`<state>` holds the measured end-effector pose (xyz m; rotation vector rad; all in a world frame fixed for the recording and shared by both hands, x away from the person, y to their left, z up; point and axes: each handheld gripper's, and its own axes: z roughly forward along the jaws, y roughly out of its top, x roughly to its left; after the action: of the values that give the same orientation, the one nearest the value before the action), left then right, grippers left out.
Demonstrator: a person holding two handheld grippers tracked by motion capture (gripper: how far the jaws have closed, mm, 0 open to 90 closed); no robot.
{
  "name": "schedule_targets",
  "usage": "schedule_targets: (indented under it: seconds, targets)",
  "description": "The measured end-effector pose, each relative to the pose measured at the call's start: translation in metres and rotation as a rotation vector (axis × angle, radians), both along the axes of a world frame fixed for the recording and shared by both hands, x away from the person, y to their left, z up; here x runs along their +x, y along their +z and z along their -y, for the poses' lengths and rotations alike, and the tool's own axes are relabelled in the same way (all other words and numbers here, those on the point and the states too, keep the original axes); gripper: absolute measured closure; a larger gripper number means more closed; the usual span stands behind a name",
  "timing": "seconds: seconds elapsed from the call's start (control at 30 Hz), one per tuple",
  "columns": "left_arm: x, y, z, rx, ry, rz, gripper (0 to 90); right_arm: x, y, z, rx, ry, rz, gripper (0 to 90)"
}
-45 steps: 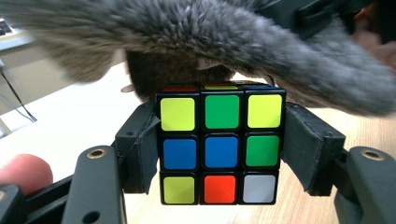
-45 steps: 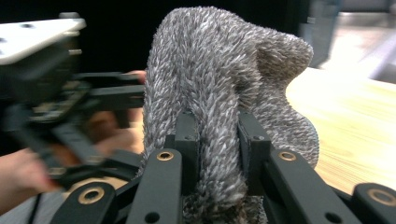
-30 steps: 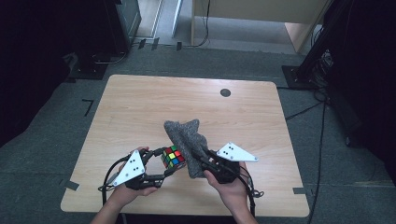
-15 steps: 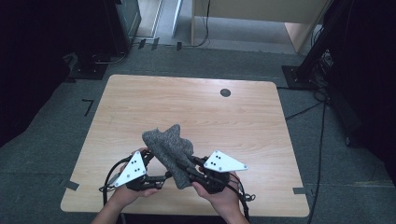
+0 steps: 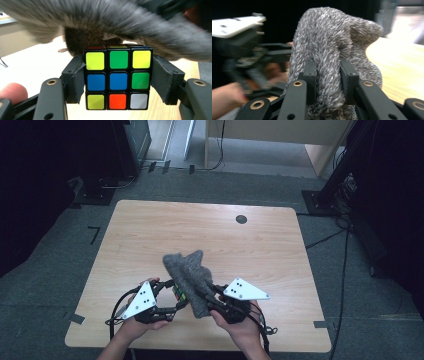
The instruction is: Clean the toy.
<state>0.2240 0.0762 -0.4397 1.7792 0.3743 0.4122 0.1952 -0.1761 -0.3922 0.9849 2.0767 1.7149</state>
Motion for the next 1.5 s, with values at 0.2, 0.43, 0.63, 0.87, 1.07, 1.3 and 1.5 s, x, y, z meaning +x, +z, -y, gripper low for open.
schedule_targets:
  seconds: [0.2,0.43,0.63,0.87,1.07,1.3,1.5]
  targets:
    - [-0.005,0.001,0.006,0.034,-0.002,0.028,34.8,-0.003,-0.002,-0.012,-0.054,0.03,0.006,71.0]
    - [-0.003,0.006,-0.001,-0.004,-0.014,0.021,34.8,0.013,-0.008,0.012,-0.032,-0.079,-0.051,71.1]
    - [0.001,0.012,-0.012,-0.085,-0.038,-0.009,34.7,0.026,-0.011,0.04,0.115,-0.119,-0.121,71.9]
    - [0.001,0.016,-0.017,-0.14,-0.051,-0.024,34.7,0.03,-0.024,0.034,0.212,-0.005,-0.206,72.6]
    - [0.004,0.018,-0.023,-0.167,-0.036,-0.029,34.8,0.034,-0.039,0.022,0.222,0.053,-0.266,73.4]
    - [0.009,0.021,-0.035,-0.229,0.0,-0.042,34.8,0.04,-0.054,0.014,0.117,0.076,-0.345,73.9]
    - [0.009,0.019,-0.033,-0.222,-0.006,-0.05,34.8,0.034,-0.035,0.036,0.351,0.051,-0.229,73.9]
